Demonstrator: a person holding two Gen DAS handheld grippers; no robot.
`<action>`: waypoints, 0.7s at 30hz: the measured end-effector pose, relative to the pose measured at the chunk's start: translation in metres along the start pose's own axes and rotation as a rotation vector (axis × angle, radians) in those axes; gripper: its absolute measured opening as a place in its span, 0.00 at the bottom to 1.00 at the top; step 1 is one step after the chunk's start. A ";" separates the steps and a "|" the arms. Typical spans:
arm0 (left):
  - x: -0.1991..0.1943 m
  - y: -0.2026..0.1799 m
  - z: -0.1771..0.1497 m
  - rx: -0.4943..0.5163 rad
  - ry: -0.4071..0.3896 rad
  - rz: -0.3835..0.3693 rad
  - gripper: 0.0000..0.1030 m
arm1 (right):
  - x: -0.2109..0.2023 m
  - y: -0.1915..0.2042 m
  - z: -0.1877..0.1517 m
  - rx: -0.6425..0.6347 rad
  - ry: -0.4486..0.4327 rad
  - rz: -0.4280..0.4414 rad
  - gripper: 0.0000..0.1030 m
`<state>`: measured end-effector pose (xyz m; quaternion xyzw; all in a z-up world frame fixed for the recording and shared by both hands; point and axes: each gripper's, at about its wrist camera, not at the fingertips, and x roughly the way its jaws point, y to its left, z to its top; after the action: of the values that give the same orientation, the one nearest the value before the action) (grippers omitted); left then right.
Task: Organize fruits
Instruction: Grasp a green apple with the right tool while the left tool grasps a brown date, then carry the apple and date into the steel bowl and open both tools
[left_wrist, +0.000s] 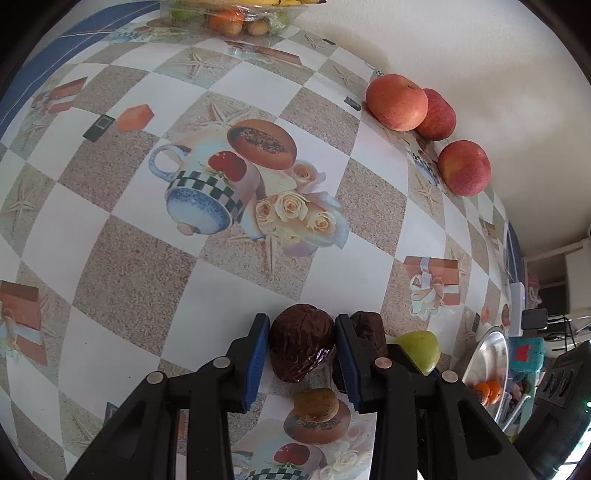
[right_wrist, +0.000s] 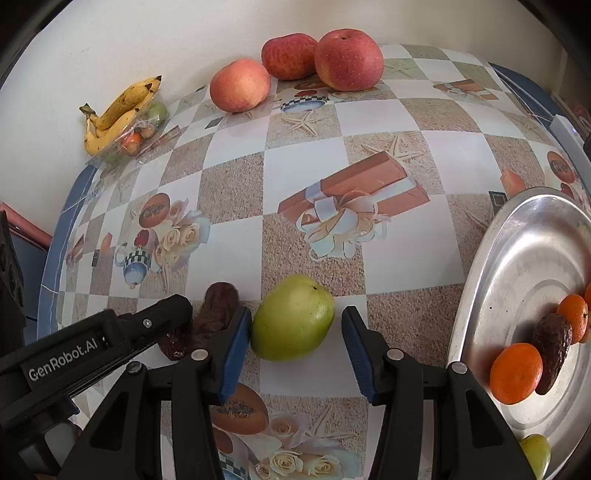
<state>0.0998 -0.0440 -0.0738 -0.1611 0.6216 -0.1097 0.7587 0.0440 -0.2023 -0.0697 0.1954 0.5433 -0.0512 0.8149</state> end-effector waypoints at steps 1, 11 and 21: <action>0.000 0.000 0.000 0.000 -0.002 0.003 0.37 | 0.000 0.000 0.000 -0.001 0.001 -0.001 0.50; -0.002 0.007 0.003 -0.027 -0.011 0.003 0.37 | -0.001 -0.001 -0.001 0.005 0.007 0.015 0.45; -0.009 0.015 0.004 -0.047 -0.035 0.042 0.37 | -0.008 -0.002 -0.001 -0.007 0.003 -0.032 0.42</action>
<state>0.1015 -0.0263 -0.0702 -0.1676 0.6141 -0.0762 0.7675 0.0396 -0.2049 -0.0632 0.1837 0.5479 -0.0621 0.8138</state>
